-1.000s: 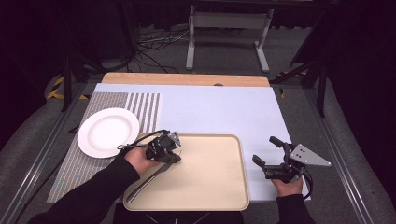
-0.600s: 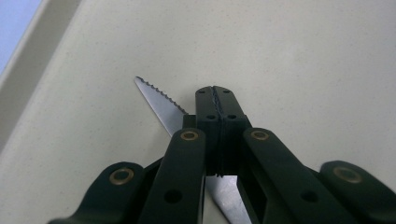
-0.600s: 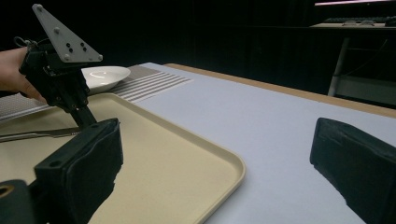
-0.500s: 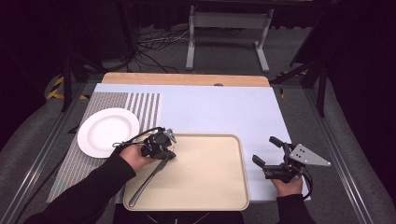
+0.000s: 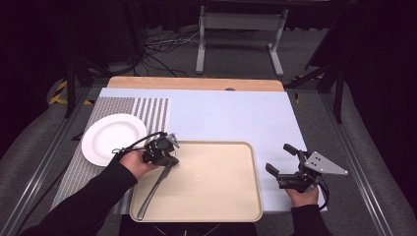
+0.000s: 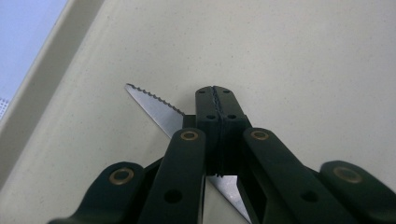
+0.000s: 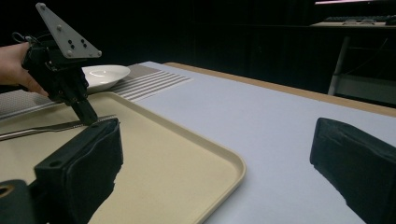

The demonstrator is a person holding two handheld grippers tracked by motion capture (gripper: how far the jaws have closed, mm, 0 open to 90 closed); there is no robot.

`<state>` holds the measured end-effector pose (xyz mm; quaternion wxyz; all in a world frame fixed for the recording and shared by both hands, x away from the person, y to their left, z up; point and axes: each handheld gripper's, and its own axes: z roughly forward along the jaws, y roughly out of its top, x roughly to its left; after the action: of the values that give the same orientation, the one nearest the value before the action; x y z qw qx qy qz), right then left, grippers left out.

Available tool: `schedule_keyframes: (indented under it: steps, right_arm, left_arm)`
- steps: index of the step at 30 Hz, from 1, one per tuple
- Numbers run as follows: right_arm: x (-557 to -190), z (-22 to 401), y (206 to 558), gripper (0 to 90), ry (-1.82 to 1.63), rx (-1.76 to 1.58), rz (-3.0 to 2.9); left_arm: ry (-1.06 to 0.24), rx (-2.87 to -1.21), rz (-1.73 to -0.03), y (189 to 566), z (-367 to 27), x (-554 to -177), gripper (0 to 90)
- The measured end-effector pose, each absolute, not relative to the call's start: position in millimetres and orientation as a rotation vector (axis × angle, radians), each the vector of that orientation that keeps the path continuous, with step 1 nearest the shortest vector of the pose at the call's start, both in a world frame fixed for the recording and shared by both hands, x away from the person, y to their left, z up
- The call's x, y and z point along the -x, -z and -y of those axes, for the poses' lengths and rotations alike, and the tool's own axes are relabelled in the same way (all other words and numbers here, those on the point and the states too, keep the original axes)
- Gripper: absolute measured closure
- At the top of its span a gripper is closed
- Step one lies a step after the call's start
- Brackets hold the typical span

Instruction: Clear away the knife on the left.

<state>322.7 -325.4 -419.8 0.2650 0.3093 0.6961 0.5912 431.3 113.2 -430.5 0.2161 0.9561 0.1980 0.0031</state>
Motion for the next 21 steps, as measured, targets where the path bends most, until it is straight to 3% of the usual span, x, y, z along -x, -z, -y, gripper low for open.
schedule_keyframes:
  steps: [21]
  right_arm:
    - [-323, 326, 420, 3.2, -1.597, -0.846, -1.883]
  left_arm:
    - [-0.024, -2.648, -0.619, 430, -139, -440, 90.0]
